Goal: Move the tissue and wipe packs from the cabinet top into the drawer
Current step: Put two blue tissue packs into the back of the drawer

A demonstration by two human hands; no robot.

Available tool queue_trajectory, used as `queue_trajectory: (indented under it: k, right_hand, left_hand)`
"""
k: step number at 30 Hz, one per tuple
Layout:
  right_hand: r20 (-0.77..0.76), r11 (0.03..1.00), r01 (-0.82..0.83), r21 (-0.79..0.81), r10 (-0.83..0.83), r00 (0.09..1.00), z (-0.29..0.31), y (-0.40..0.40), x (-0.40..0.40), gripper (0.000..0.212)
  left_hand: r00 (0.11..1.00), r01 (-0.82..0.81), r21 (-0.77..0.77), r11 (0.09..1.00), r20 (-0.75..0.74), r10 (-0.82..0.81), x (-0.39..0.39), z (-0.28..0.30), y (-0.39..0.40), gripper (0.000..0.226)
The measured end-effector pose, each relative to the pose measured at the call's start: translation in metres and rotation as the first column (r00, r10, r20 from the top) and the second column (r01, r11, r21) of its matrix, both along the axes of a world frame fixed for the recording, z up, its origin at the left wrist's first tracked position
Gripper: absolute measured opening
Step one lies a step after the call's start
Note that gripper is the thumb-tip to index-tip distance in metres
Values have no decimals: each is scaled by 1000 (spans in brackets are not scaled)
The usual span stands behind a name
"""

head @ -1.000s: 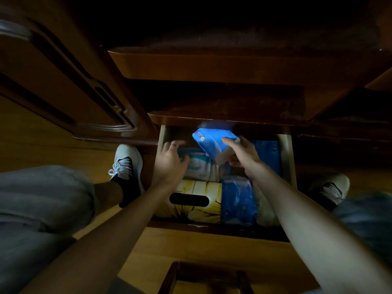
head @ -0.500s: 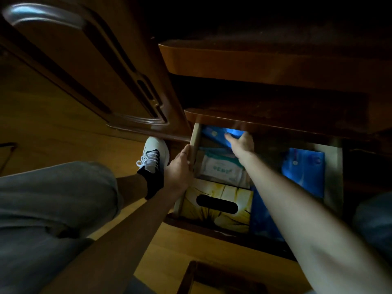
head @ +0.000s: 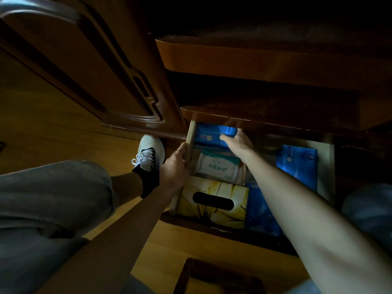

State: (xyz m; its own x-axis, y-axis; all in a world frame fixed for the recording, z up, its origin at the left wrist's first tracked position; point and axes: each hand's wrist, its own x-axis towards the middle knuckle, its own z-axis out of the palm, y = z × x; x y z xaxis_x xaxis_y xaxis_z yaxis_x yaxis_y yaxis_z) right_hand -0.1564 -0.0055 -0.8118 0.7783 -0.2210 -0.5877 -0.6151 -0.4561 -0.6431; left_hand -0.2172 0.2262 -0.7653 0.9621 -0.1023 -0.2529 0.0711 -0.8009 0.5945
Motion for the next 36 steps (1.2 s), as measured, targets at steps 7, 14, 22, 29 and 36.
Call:
queue_trajectory:
  k: [7, 14, 22, 29, 36]
  right_hand:
    - [-69, 990, -125, -65, 120, 990, 19, -17, -20, 93]
    - [152, 891, -83, -445, 167, 974, 62, -90, -91, 53]
    - [-259, 724, -333, -605, 216, 941, 89, -142, -156, 76]
    - [-231, 722, -149, -676, -15, 973, 48, -98, -138, 92]
    - [79, 777, -100, -621, 189, 979, 18, -83, -85, 89]
  left_hand:
    - [999, 3, 115, 993, -38, 2, -1, -2, -7, 58]
    - [995, 88, 115, 989, -55, -82, -8, 16, -13, 79]
    - [985, 162, 132, 978, -80, -152, -33, 30, -17, 81]
    - [989, 126, 140, 982, -89, -114, -28, 17, -23, 76]
    - [987, 156, 164, 974, -71, -147, -23, 5, -13, 68]
